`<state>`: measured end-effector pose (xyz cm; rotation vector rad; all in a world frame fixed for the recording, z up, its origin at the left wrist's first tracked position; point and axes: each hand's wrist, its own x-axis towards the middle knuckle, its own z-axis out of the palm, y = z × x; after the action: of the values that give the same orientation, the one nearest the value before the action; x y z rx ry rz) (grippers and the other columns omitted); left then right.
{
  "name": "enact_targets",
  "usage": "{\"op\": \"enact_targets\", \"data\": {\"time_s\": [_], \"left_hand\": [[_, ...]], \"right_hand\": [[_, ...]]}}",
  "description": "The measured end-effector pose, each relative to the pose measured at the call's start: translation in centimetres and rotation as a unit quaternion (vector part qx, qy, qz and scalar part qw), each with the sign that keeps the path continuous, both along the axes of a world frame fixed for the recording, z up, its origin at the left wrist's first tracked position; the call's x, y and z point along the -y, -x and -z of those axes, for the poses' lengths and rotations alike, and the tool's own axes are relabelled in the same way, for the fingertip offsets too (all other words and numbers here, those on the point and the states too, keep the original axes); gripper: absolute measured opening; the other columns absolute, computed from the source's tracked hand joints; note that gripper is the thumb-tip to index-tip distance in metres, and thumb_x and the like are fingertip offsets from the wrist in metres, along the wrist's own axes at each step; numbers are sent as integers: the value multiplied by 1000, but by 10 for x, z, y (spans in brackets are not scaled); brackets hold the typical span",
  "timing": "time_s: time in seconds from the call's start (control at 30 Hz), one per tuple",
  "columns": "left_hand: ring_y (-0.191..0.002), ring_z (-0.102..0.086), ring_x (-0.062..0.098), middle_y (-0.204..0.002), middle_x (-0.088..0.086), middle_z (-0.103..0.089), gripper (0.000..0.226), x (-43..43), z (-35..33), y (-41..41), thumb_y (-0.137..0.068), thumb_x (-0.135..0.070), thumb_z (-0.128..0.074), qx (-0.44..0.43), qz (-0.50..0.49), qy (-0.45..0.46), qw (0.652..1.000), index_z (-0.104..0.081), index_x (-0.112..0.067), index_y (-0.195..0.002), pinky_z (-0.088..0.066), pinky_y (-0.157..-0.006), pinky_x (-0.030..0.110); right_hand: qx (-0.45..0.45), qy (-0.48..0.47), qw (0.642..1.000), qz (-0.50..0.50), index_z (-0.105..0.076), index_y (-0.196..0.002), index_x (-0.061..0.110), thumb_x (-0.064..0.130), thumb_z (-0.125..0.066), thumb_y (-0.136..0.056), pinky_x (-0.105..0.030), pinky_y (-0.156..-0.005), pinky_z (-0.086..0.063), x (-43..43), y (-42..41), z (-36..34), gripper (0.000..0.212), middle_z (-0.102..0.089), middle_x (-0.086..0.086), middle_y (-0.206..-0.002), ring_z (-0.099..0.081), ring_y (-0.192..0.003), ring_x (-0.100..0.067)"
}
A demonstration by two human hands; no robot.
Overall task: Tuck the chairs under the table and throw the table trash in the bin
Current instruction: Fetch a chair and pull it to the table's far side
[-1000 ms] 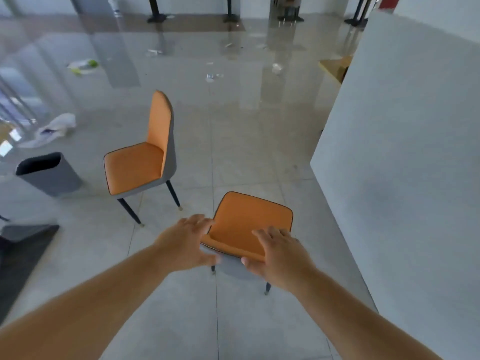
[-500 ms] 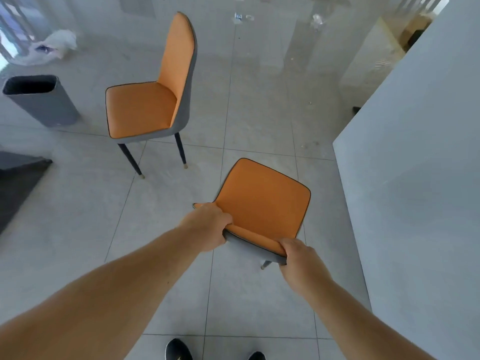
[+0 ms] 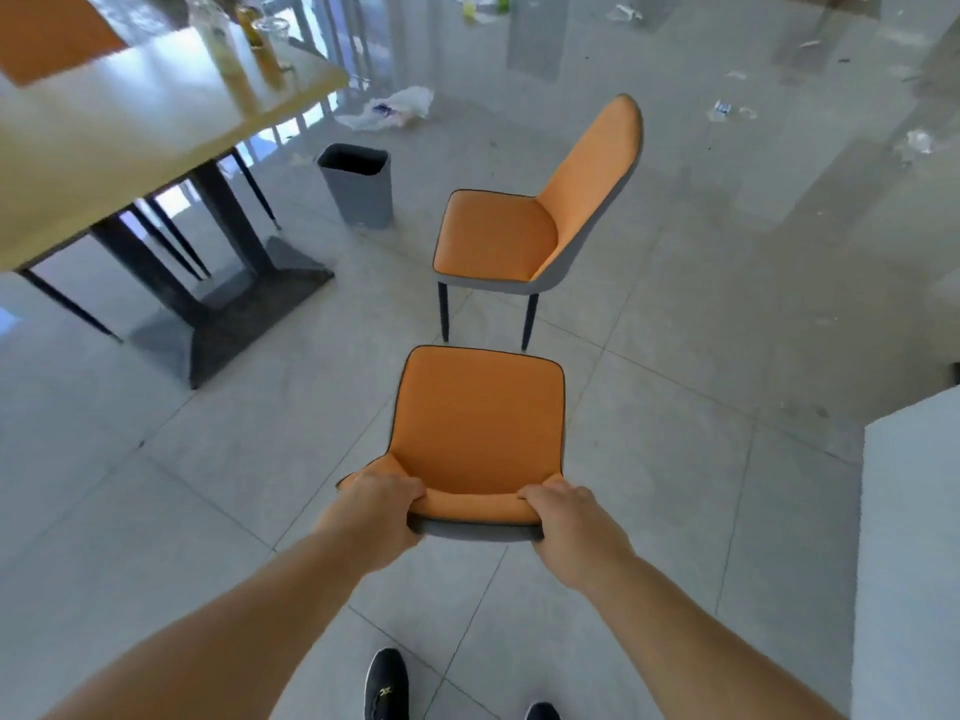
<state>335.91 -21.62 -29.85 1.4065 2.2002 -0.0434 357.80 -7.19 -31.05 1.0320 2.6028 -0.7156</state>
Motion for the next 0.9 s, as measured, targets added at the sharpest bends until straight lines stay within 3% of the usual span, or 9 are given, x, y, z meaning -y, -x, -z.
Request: {"op": "enact_targets", "data": {"time_s": [0.1, 0.2, 0.37, 0.43, 0.57, 0.73, 0.9], "left_hand": [[-88, -51, 12, -89, -13, -54, 27, 49, 0, 6, -91, -39, -67, -2, -90, -2, 996, -45, -38, -76, -40, -71, 26], [-92, -48, 11, -93, -15, -53, 20, 95, 2, 3, -92, -45, -66, -16, -173, -11, 985, -47, -40, -86, -39, -75, 27], [-96, -48, 17, -98, -10, -51, 18, 178, 6, 10, -92, -45, -61, -18, -307, -3, 951, -43, -42, -92, -50, -83, 37], [-95, -46, 17, -100, -10, -51, 19, 206, 6, 21, -91, -45, -60, -9, -344, 6, 939, -41, -41, -92, -48, -79, 37], [-92, -47, 15, -102, -11, -51, 18, 244, 6, 54, -92, -49, -58, 7, -384, 9, 923, -49, -41, -105, -44, -74, 33], [-93, -54, 14, -103, -12, -57, 23, 257, 9, 119, -92, -51, -61, 24, -406, -13, 914, -53, -41, -111, -55, -78, 36], [-92, -56, 14, -101, -10, -56, 23, 247, 10, 198, -94, -48, -61, 15, -405, -37, 913, -54, -38, -114, -46, -66, 30]], "right_hand": [[2, 7, 996, -87, -54, -132, 40, 14, -55, -94, -44, -88, -52, 11, 35, 2, 46, -53, 6, -118, -45, -113, -23], [9, 10, 985, -173, -54, -132, 40, 13, -54, -93, -44, -87, -51, 26, 70, 4, 47, -52, 5, -117, -44, -113, -24], [18, -2, 955, -297, -52, -133, 41, 12, -53, -94, -45, -89, -52, 80, 139, 4, 48, -52, 6, -122, -44, -115, -24], [20, -10, 941, -338, -52, -134, 41, 10, -50, -94, -45, -89, -52, 102, 168, 3, 50, -52, 5, -123, -44, -117, -25], [33, -25, 915, -401, -49, -139, 39, 12, -51, -96, -43, -90, -52, 129, 232, -1, 51, -51, 4, -130, -43, -120, -23], [62, -64, 896, -435, -47, -138, 41, 16, -52, -96, -43, -88, -52, 138, 316, -4, 50, -51, 3, -134, -45, -119, -24], [66, -89, 898, -426, -47, -138, 40, 14, -51, -94, -39, -85, -47, 128, 403, -6, 51, -50, 4, -136, -45, -120, -26]]}}
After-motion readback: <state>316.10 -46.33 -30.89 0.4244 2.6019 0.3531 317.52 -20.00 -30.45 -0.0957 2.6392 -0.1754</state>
